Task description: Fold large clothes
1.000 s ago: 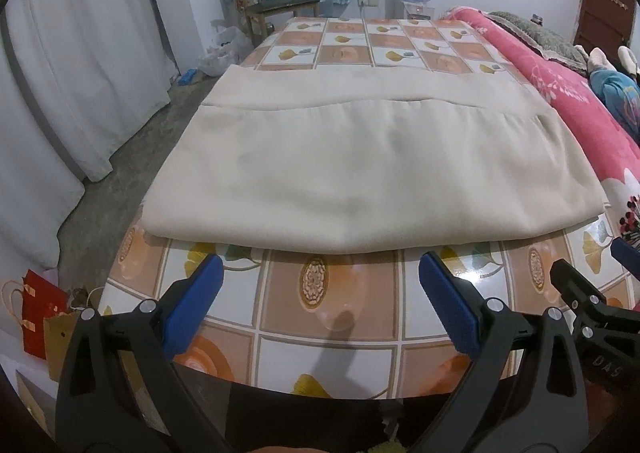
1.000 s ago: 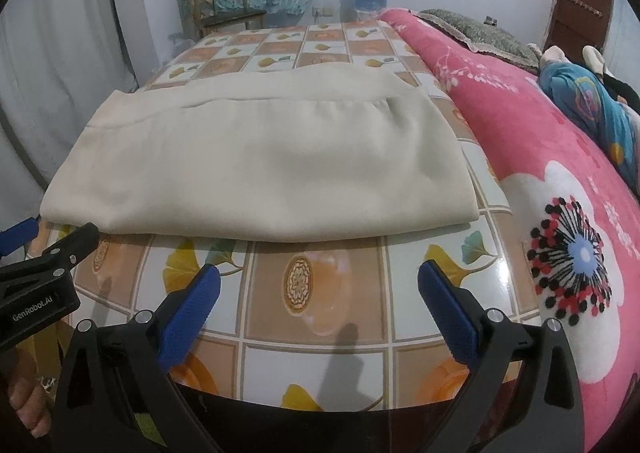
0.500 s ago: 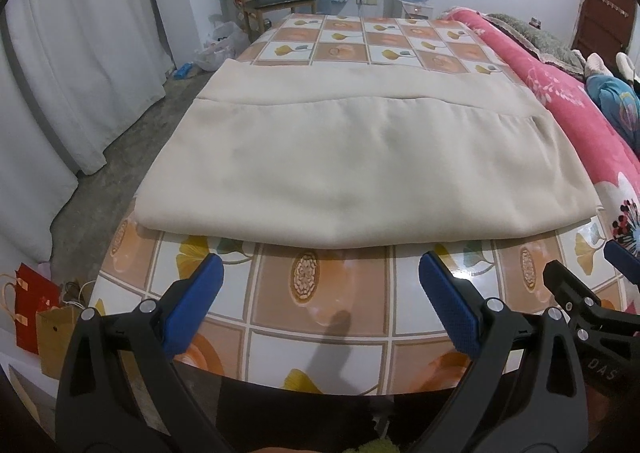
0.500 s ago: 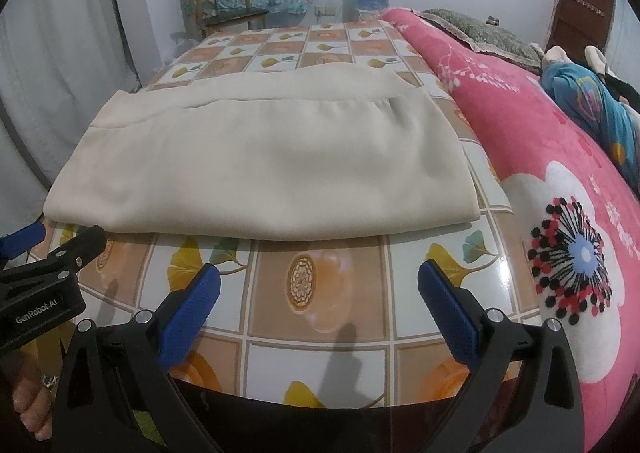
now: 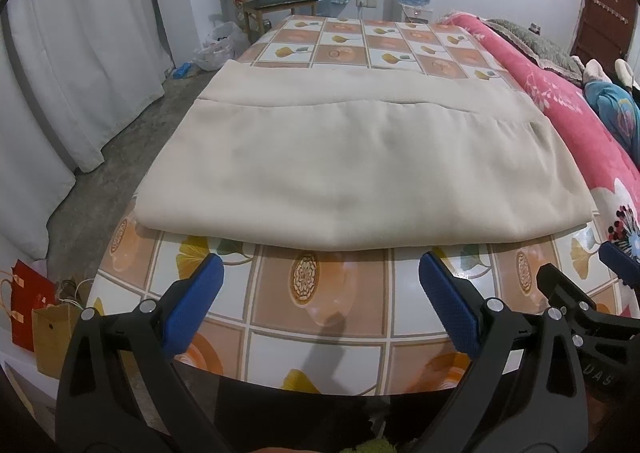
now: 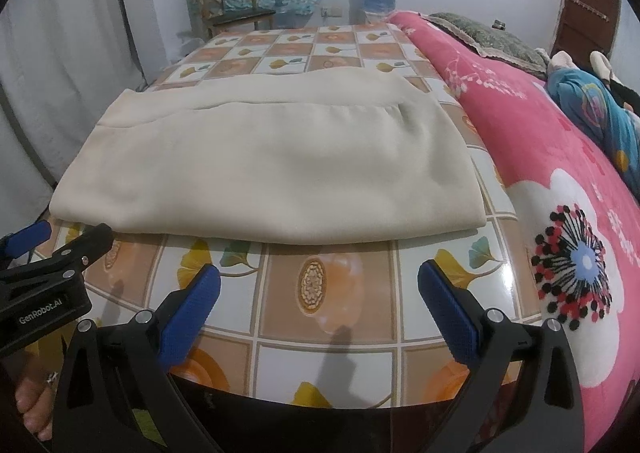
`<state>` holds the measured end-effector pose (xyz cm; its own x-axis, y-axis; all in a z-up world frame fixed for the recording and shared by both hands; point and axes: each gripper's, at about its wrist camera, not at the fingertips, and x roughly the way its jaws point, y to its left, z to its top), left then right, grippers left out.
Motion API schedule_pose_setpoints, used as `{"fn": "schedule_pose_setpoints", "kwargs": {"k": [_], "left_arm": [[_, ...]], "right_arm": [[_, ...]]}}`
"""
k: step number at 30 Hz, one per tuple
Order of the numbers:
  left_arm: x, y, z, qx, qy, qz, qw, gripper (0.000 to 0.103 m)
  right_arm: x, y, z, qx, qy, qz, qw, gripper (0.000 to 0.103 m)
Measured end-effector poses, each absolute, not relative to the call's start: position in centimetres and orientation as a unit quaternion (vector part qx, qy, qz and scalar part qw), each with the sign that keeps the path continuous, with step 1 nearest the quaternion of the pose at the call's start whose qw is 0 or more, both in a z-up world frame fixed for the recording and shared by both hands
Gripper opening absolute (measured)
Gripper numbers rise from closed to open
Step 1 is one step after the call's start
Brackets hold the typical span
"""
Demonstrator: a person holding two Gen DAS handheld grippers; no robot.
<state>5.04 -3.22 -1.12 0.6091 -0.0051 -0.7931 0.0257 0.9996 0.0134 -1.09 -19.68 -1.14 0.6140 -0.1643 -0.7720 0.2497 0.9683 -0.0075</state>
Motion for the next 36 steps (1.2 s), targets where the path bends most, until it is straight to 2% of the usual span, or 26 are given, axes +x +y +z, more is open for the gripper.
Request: {"fn": "schedule_pose_setpoints", "kwargs": {"k": [36], "left_arm": [[5.13, -3.05, -1.04, 0.008, 0.444, -0.009, 0.896, 0.095]], "right_arm": [[-0.82, -19.51, -1.17, 0.052, 0.427, -0.112, 0.896, 0.096]]}}
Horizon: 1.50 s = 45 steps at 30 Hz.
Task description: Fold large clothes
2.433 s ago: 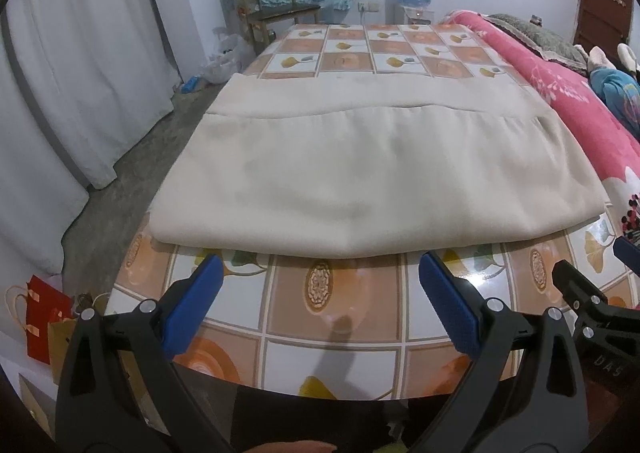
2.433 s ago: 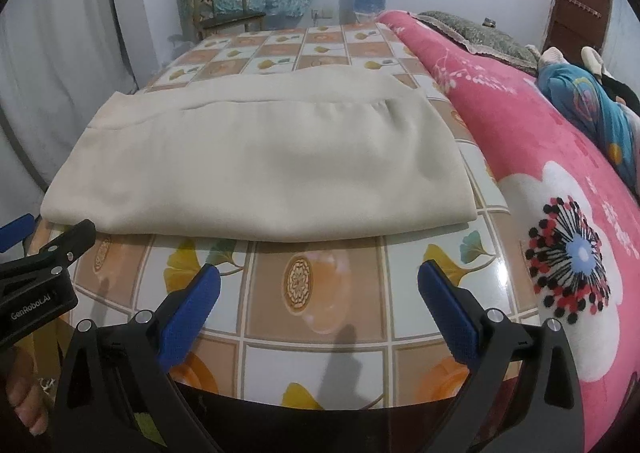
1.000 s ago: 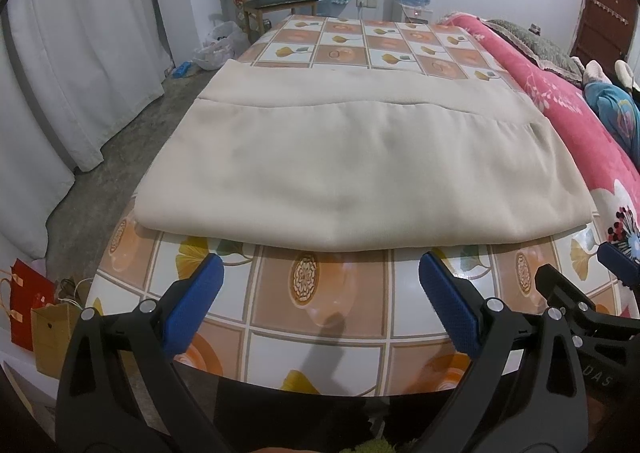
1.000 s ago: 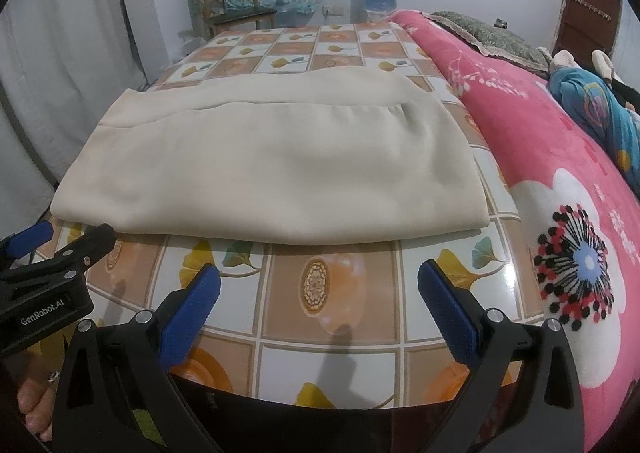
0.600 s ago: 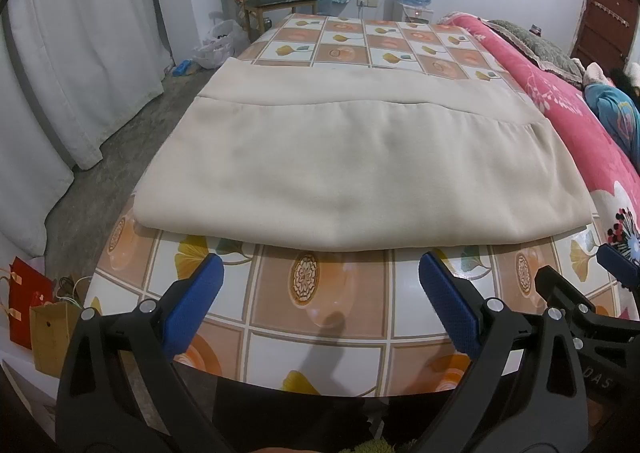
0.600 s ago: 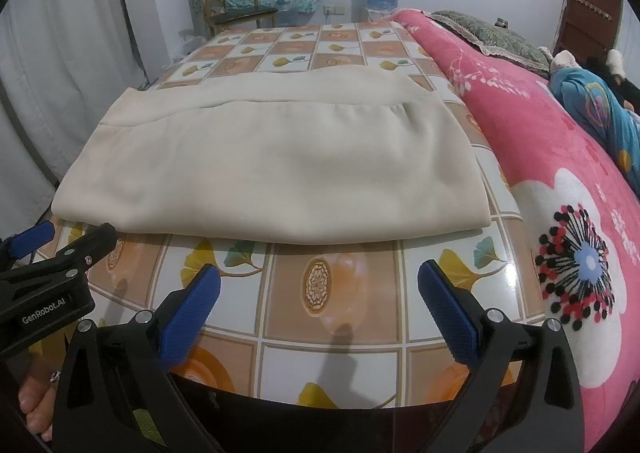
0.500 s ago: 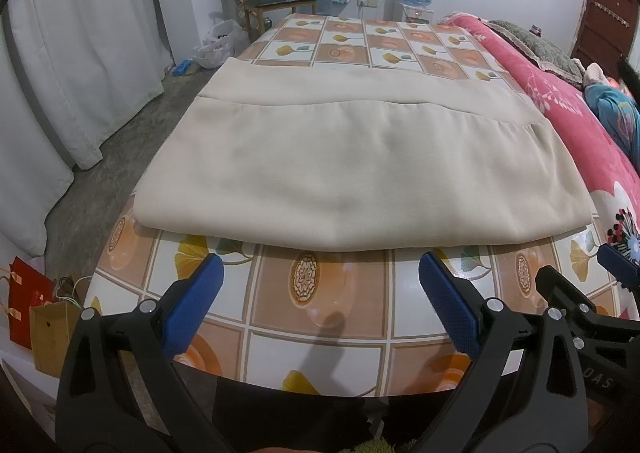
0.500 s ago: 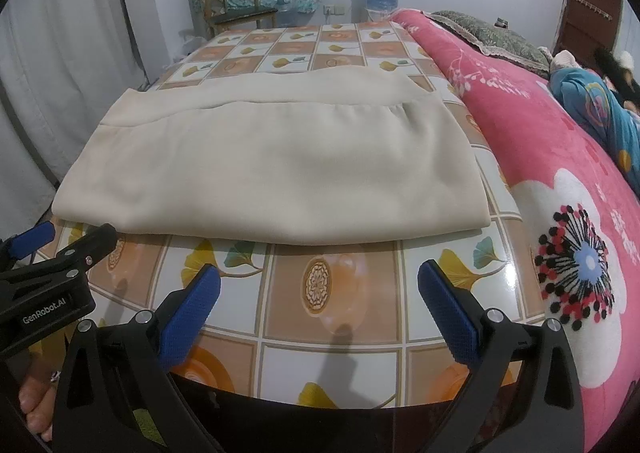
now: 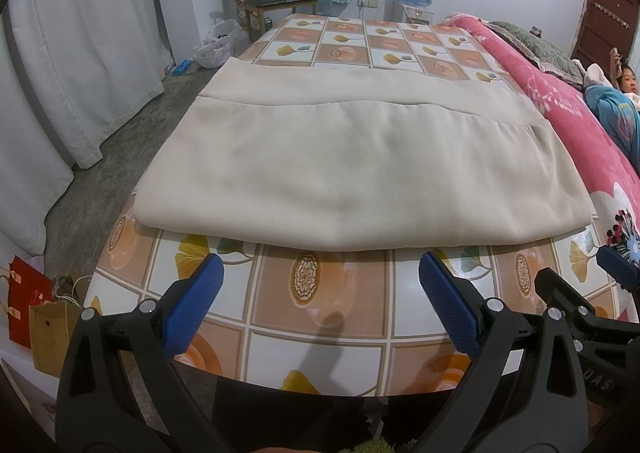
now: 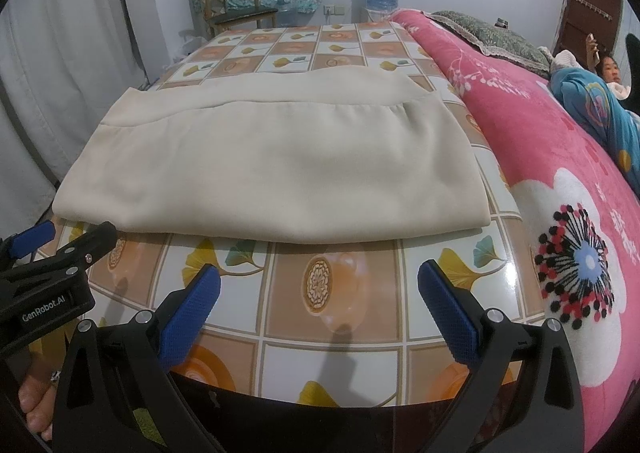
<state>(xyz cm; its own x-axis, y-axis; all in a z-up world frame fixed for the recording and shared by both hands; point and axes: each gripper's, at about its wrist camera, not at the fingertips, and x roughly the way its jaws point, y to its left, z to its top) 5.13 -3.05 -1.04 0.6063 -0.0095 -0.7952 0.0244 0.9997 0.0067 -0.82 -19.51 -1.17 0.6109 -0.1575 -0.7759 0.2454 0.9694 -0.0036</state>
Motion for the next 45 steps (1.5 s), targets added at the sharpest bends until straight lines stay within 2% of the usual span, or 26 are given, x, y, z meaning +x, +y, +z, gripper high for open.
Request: {"fn": "schedule_pose_setpoints", "kwargs": {"k": [45], "left_arm": [[5.12, -2.74, -0.77, 0.001, 0.441, -0.006, 0.898, 0.095]], "right_arm": [[-0.94, -19.45, -1.22, 0.051, 0.427, -0.11, 0.896, 0.096]]}}
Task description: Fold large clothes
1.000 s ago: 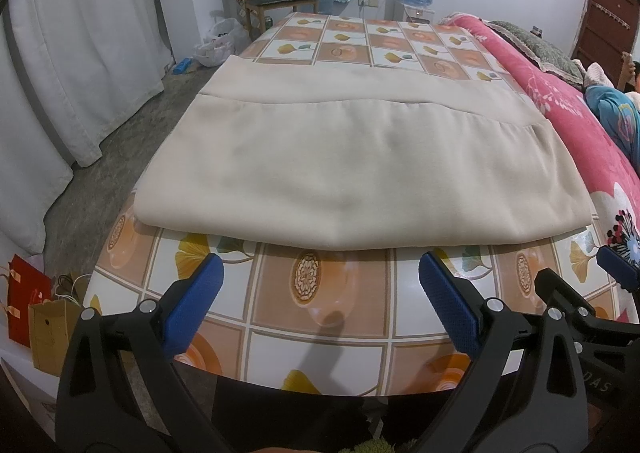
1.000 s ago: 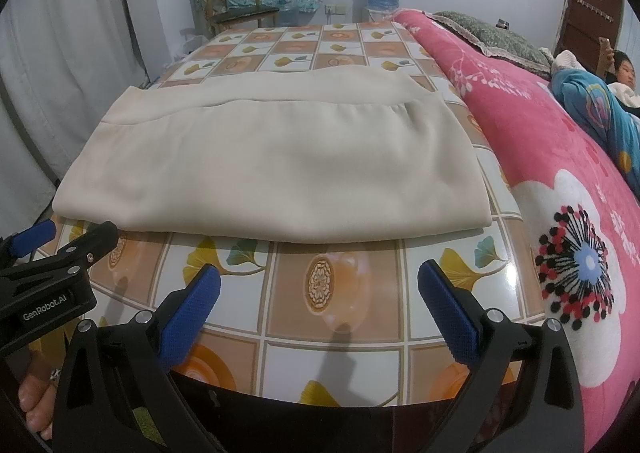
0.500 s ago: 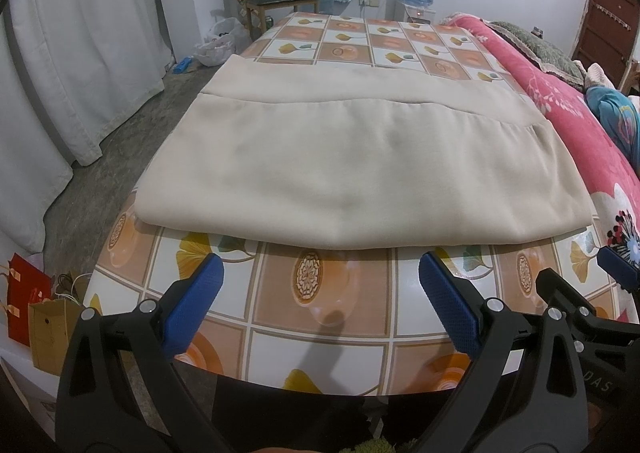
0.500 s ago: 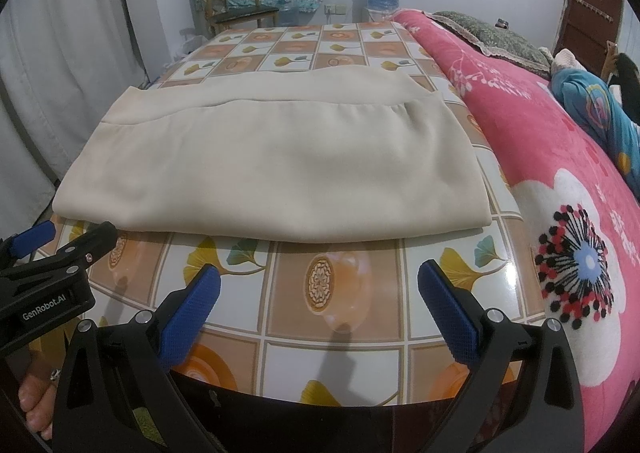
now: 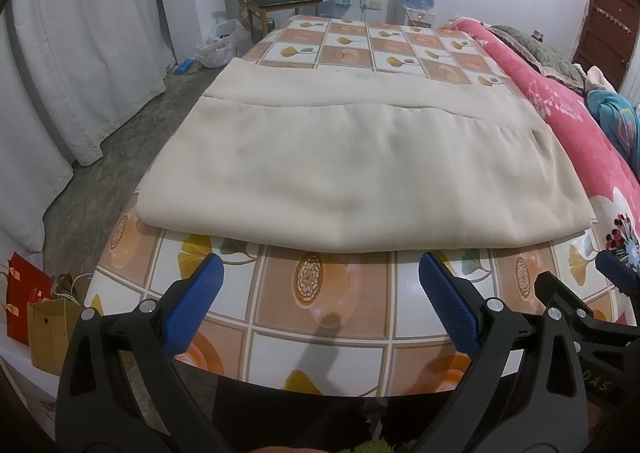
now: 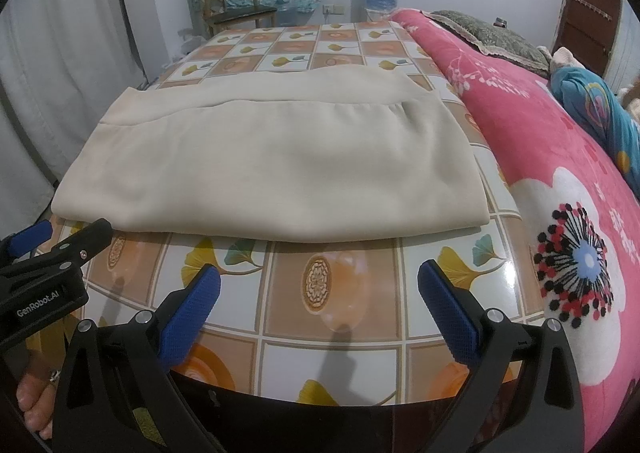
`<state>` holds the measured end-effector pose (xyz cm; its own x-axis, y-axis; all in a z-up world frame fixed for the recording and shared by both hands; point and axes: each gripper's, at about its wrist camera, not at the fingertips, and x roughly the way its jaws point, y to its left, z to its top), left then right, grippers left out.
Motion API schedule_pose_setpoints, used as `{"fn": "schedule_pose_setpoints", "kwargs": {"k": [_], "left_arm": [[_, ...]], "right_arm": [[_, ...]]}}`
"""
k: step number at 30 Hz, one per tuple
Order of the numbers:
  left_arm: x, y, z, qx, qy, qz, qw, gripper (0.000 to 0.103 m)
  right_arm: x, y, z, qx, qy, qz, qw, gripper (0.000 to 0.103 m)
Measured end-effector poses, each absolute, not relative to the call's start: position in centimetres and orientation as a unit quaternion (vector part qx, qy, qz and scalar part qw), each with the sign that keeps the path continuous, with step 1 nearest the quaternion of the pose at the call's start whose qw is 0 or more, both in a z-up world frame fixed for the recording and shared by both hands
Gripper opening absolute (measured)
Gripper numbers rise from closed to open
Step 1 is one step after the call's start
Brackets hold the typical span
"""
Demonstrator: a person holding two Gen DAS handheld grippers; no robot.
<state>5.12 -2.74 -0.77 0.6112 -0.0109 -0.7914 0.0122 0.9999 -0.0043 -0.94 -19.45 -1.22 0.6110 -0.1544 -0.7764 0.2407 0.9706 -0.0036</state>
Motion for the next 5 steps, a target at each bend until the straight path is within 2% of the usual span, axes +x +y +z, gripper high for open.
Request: {"fn": "schedule_pose_setpoints", "kwargs": {"k": [5], "left_arm": [[5.1, -2.85, -0.76, -0.001, 0.441, -0.007, 0.897, 0.095]], "right_arm": [[-0.93, -19.45, -1.21, 0.05, 0.427, -0.111, 0.896, 0.096]]}}
